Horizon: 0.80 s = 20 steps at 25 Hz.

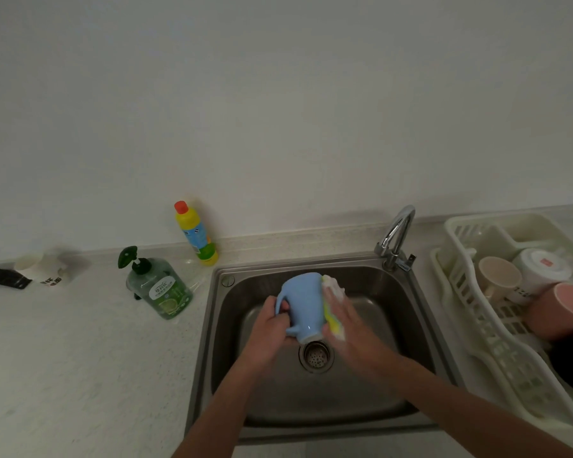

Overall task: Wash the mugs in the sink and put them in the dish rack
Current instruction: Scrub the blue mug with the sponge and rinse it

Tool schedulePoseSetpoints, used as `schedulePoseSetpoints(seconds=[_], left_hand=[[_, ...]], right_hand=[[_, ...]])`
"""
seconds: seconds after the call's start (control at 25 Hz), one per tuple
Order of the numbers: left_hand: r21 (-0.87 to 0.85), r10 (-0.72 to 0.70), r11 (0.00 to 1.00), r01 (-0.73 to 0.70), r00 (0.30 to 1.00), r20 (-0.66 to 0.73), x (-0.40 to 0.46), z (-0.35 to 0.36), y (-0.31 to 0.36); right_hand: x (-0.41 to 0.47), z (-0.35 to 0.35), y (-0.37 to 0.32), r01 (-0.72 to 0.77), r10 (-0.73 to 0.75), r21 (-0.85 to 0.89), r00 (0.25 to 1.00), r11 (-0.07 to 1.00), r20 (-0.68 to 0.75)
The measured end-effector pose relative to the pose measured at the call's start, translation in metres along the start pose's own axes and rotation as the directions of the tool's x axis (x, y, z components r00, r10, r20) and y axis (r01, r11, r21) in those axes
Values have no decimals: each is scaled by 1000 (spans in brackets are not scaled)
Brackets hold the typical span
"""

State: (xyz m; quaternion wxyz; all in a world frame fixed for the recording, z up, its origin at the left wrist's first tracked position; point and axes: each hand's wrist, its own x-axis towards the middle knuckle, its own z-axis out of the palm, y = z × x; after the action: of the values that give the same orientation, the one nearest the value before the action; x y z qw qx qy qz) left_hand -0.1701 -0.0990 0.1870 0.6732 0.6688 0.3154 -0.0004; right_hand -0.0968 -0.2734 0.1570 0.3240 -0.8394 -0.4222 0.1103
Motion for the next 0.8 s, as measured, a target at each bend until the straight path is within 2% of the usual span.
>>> schedulePoseSetpoints(seconds=[0.04, 0.12, 0.16, 0.2, 0.28, 0.36, 0.4, 0.44, 0.48, 0.56, 0.64, 0.68, 0.72, 0.8], left_hand=[[23, 10, 1000, -10, 1000, 21, 0, 2, 0], [23, 21, 999, -24, 994, 104, -3, 9, 0], [12, 18, 1000, -20, 990, 141, -6, 12, -2], [3, 14, 1000, -15, 986, 166, -9, 13, -2], [5, 15, 1000, -16, 985, 171, -11, 13, -2], [-51, 0, 999, 7, 992, 128, -8, 10, -3], [-99, -17, 995, 27, 995, 94, -6, 9, -1], [-131, -32, 991, 40, 998, 61, -5, 8, 1], [-127, -37, 991, 40, 999, 28, -4, 8, 3], [-42, -7, 999, 8, 1000, 6, -1, 11, 6], [-15, 35, 999, -34, 996, 86, -3, 19, 5], [-15, 40, 999, -38, 990, 134, -6, 22, 3], [-10, 35, 999, -34, 986, 165, -9, 24, 2], [-18, 23, 1000, -20, 987, 161, -12, 21, 2]], right_hand=[[0, 10, -1, 65, -74, -196, 997, 978, -37], [7, 20, 0, 217, -264, -439, 963, 872, -49], [15, 18, -1, 218, -274, -459, 960, 862, -59], [21, 9, -3, 199, -251, -399, 965, 895, -82], [25, -8, -6, 104, -110, -63, 989, 993, -95], [20, -20, 6, -50, 63, 311, 997, 949, -32], [15, -22, 11, -131, 147, 398, 989, 908, -10], [9, -21, 10, -164, 172, 384, 985, 908, 15], [2, -15, 5, -148, 149, 280, 989, 949, 15], [-2, 3, 0, 40, -46, -71, 995, 997, -83], [5, 14, 1, 188, -245, -387, 964, 902, -103], [12, 10, -2, 171, -231, -409, 968, 896, -102], [18, 2, -5, 135, -185, -334, 975, 933, -124], [21, -14, -2, 10, -6, 42, 995, 999, -98]])
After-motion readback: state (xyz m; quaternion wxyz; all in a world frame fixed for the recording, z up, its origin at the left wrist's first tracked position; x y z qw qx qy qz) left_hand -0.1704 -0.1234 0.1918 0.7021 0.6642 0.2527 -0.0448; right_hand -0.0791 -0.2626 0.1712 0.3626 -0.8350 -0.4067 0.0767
